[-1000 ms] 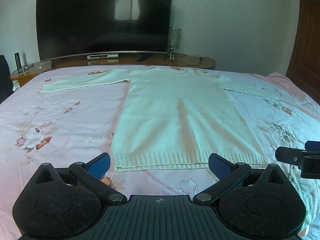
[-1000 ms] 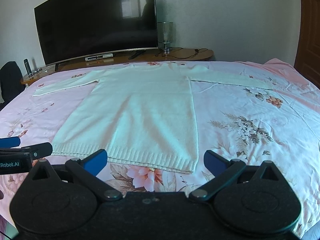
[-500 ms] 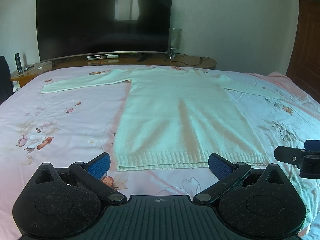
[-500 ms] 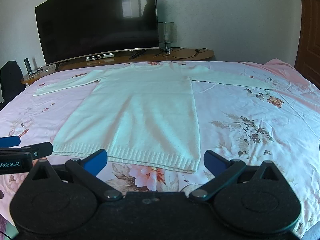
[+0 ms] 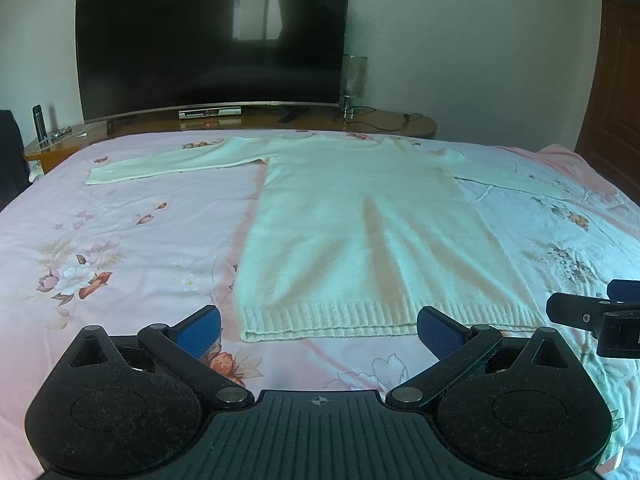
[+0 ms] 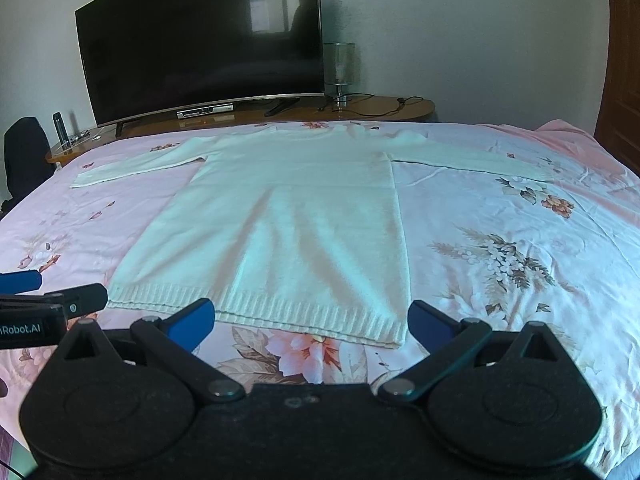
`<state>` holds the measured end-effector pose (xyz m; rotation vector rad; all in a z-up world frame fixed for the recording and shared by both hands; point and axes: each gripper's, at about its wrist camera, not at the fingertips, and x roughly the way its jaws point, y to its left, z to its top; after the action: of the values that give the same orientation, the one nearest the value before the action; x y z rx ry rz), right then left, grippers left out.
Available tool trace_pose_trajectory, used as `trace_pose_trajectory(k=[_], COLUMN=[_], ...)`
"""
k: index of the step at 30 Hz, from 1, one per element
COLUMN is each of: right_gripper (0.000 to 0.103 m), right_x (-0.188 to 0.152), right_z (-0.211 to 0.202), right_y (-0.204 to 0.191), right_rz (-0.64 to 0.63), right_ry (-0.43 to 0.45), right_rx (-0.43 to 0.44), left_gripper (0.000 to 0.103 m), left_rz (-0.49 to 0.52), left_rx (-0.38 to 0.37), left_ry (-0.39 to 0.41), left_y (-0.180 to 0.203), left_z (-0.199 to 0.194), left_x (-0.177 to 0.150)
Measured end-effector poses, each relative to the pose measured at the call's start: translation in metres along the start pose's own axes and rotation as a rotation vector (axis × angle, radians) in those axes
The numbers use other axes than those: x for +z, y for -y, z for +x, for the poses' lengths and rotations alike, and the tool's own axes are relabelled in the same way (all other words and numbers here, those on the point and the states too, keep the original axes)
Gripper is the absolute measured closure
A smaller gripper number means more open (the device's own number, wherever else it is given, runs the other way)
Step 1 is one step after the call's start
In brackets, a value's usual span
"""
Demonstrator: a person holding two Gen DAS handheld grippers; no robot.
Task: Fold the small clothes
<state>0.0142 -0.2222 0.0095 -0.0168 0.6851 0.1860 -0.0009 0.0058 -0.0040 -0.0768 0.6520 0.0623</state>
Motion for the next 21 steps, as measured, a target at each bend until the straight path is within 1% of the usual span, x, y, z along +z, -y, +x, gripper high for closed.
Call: trace_pose_trajectory(k=[21], right_gripper=[0.0], right_x=[-0.0004], right_z=[0.0001], right_y=[-0.0003], right_rz=[0.0], right_ry=[-0.001], right_rx=[-0.002], left_gripper=[0.0], left_rz=[0.005], left_rx=[0.001], left_ry=[-0.001], left_y=[0.0034], left_z=[0.0016], left_x=[-0.0014])
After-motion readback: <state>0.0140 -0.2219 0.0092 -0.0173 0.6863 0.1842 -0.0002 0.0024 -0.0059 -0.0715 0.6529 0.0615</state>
